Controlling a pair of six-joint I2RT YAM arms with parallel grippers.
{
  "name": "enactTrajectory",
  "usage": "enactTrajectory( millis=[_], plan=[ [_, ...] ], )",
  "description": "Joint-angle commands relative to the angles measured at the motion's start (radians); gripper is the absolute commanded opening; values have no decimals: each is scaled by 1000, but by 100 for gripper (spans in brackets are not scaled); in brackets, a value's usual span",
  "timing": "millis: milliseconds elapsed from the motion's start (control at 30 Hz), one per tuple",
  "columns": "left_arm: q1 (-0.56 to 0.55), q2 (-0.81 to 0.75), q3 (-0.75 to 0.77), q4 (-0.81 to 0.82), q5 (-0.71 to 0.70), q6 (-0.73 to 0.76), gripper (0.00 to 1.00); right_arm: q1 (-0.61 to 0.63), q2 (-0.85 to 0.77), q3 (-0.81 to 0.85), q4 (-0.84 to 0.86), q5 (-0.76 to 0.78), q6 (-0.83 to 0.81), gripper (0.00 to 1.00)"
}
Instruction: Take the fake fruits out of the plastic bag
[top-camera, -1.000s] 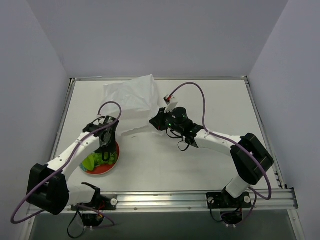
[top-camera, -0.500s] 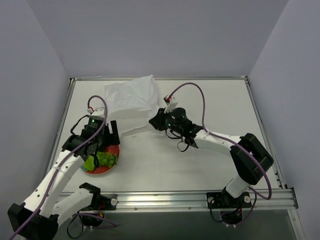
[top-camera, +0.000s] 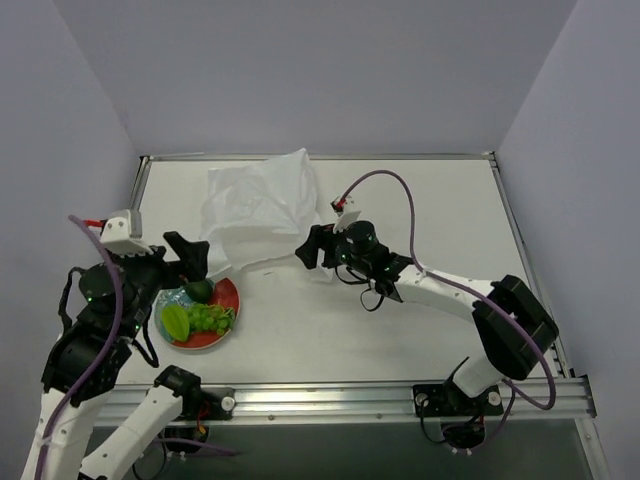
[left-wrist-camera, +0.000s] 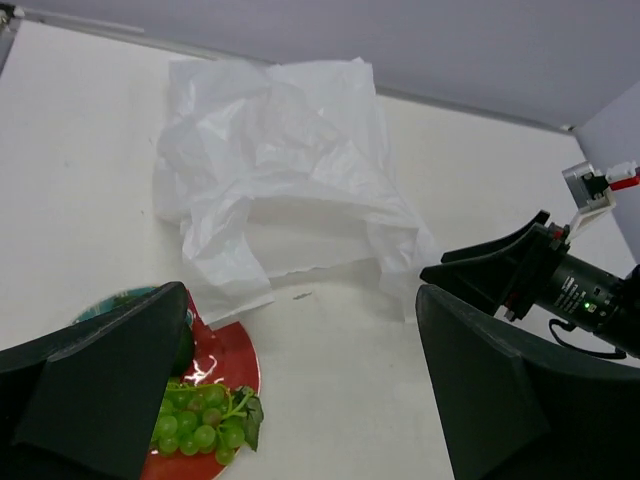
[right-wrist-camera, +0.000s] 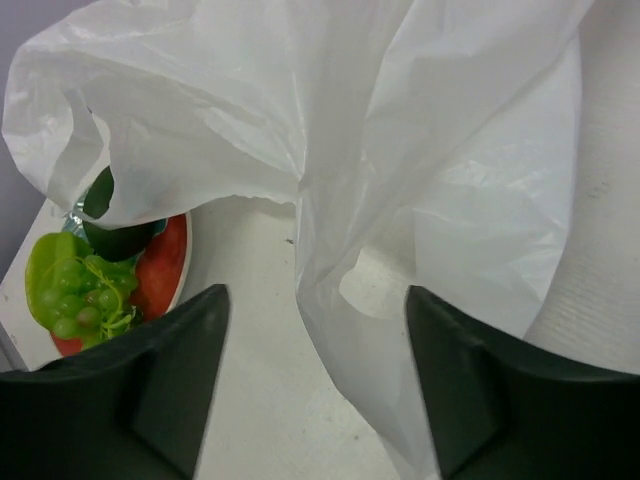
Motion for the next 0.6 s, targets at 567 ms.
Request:
enactTrajectory(
  millis=[567],
  plan=[
    [15,-363,-221,105,-277,103,94,7,-898,-194,-215,751,-151,100]
  ],
)
